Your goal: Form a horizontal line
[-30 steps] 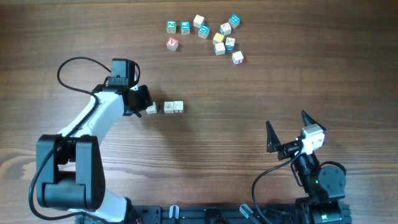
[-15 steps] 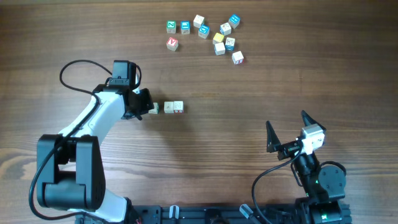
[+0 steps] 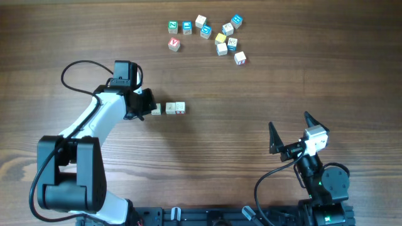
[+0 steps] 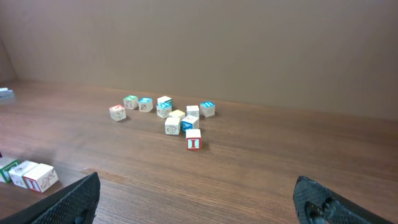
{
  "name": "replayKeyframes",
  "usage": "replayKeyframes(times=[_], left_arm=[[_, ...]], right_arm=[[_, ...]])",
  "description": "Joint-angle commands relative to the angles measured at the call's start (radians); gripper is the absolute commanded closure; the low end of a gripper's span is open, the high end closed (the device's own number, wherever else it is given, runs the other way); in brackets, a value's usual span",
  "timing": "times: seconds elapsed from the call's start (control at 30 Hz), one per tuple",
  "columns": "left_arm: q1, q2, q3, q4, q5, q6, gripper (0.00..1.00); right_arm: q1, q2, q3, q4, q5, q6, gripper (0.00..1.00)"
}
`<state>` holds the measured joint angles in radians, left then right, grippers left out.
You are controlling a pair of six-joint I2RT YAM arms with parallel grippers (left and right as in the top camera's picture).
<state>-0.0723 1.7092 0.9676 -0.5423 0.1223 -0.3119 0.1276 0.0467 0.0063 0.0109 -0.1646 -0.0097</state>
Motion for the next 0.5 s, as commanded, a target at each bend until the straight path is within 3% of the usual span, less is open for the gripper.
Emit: replayKeyframes(times=[0.0,0.47], left_arm=[[-0.006,0.008,-0.006,0.003,0.027,0.015,0.96],[-0.058,0.008,-0.006,0.050,-0.027,0.012,0.96]], right_arm=[[-0.005,-0.004,-0.001,0.002,-0.013,-0.010,0.00],[-0.005,-0.004,-0.001,0.002,-0.013,-0.009,0.00]])
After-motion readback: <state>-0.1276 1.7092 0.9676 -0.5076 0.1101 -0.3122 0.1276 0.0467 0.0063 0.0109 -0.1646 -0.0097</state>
